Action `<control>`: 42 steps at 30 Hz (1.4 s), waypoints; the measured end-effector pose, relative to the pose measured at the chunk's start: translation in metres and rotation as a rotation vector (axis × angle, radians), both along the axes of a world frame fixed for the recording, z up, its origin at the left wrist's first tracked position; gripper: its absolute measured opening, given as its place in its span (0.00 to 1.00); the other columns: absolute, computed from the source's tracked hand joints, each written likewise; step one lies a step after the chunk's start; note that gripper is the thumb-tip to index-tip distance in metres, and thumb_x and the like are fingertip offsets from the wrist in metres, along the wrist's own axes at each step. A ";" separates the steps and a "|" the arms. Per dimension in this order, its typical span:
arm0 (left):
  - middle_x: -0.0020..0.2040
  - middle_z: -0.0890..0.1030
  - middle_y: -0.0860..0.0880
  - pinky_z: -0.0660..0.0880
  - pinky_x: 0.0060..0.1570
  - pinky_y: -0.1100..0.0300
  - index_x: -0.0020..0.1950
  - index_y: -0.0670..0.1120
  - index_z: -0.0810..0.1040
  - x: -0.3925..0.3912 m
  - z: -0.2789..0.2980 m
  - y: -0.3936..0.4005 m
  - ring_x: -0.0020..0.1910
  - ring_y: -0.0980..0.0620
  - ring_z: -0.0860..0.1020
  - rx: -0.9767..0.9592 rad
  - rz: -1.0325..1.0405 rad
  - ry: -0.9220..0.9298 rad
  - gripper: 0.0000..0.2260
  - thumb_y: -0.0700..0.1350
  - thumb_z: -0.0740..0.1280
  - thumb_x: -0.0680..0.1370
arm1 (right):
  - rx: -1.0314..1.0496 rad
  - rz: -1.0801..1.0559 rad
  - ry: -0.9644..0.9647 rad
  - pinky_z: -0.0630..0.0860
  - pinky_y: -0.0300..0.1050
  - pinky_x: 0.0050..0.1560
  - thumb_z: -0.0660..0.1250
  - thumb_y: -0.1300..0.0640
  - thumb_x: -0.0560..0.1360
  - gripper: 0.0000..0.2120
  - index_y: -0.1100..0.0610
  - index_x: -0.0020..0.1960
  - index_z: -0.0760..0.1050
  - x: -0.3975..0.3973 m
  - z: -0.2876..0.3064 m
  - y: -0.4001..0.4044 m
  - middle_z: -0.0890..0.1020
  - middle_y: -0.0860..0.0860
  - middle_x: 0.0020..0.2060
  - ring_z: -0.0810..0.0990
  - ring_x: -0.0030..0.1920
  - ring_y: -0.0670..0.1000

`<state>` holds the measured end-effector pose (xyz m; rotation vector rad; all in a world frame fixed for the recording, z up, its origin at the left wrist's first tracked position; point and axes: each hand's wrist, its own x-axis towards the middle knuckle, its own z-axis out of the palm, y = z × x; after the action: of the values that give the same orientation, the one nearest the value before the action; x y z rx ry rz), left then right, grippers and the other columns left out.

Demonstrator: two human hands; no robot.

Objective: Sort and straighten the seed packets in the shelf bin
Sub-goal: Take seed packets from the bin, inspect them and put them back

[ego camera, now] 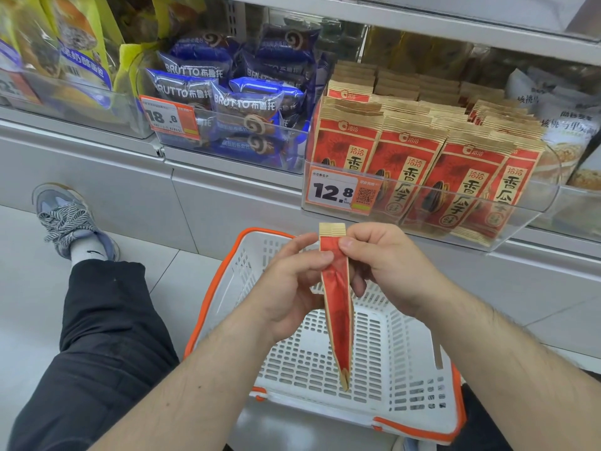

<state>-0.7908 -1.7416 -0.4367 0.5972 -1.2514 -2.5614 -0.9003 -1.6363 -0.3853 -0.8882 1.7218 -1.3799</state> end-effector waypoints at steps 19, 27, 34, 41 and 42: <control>0.50 0.86 0.43 0.81 0.39 0.47 0.72 0.38 0.70 -0.003 -0.003 -0.013 0.42 0.51 0.84 0.058 0.295 -0.185 0.25 0.46 0.69 0.77 | 0.480 0.388 0.341 0.73 0.37 0.33 0.70 0.59 0.77 0.11 0.58 0.36 0.78 -0.008 0.020 0.014 0.81 0.50 0.28 0.80 0.31 0.48; 0.51 0.85 0.41 0.79 0.45 0.44 0.62 0.44 0.75 -0.001 0.001 -0.014 0.49 0.46 0.82 0.061 0.319 -0.195 0.15 0.46 0.69 0.78 | 0.515 0.472 0.421 0.77 0.41 0.40 0.63 0.62 0.81 0.11 0.66 0.41 0.76 -0.010 0.015 0.014 0.81 0.47 0.29 0.81 0.33 0.45; 0.52 0.85 0.39 0.80 0.48 0.42 0.54 0.46 0.75 -0.003 0.003 -0.010 0.47 0.46 0.81 0.059 0.301 -0.181 0.07 0.45 0.68 0.78 | 0.488 0.491 0.353 0.79 0.48 0.44 0.63 0.63 0.81 0.11 0.65 0.41 0.77 -0.015 0.012 0.016 0.82 0.48 0.31 0.82 0.34 0.48; 0.42 0.77 0.43 0.77 0.42 0.49 0.42 0.44 0.75 0.000 0.007 -0.008 0.41 0.46 0.77 0.130 0.286 -0.067 0.02 0.41 0.67 0.72 | 0.413 0.285 0.240 0.77 0.44 0.45 0.70 0.52 0.76 0.13 0.63 0.46 0.79 -0.017 0.008 0.013 0.85 0.55 0.40 0.82 0.40 0.48; 0.43 0.77 0.42 0.78 0.41 0.50 0.43 0.44 0.75 0.001 0.007 -0.008 0.42 0.46 0.77 0.131 0.275 -0.052 0.06 0.42 0.68 0.68 | 0.422 0.204 0.196 0.77 0.49 0.50 0.70 0.47 0.75 0.17 0.62 0.50 0.78 -0.020 0.003 0.012 0.85 0.57 0.45 0.83 0.44 0.51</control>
<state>-0.7895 -1.7495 -0.4296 0.8063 -0.9459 -2.4222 -0.9204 -1.6239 -0.3820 -0.9466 1.9129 -0.7757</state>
